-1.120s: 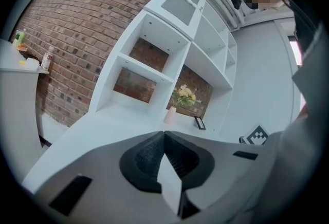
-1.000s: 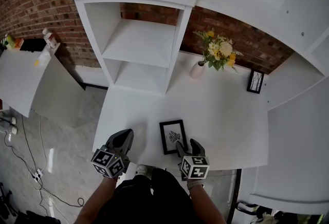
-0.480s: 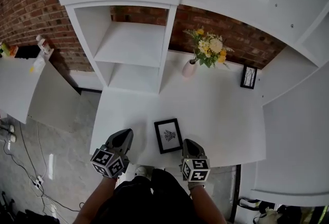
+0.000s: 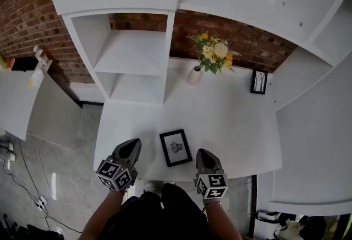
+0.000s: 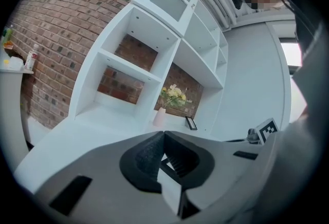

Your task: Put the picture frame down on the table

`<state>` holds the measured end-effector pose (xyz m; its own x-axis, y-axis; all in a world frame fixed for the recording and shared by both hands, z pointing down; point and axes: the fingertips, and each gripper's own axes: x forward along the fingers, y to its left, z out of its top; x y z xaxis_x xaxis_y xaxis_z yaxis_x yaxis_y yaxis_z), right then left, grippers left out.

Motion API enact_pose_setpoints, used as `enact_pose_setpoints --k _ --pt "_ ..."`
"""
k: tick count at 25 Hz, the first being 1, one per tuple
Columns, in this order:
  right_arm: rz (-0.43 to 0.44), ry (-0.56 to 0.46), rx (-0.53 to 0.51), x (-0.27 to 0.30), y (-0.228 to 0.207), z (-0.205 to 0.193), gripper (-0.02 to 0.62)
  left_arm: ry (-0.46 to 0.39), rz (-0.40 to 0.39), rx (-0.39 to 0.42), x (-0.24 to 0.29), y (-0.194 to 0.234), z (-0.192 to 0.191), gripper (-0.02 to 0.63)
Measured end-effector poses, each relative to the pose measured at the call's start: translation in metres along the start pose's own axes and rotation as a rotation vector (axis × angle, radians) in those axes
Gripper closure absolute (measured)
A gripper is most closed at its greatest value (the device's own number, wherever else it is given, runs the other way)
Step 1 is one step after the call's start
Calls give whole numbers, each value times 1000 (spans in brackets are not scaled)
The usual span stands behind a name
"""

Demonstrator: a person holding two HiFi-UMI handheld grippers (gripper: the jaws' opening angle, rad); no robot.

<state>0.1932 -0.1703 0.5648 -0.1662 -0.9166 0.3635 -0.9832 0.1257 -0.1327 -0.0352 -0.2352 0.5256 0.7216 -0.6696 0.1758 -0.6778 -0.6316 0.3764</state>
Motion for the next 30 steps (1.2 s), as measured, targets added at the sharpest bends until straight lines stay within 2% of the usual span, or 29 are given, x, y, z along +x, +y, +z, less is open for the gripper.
enact_pose_setpoints --k 16,30 --pt "-9 -98 -12 -18 -13 27 592 -11 -9 9 6 -5 5 614" --pt "0 -128 -5 -13 -14 37 592 -31 -1 16 8 0 13 615"
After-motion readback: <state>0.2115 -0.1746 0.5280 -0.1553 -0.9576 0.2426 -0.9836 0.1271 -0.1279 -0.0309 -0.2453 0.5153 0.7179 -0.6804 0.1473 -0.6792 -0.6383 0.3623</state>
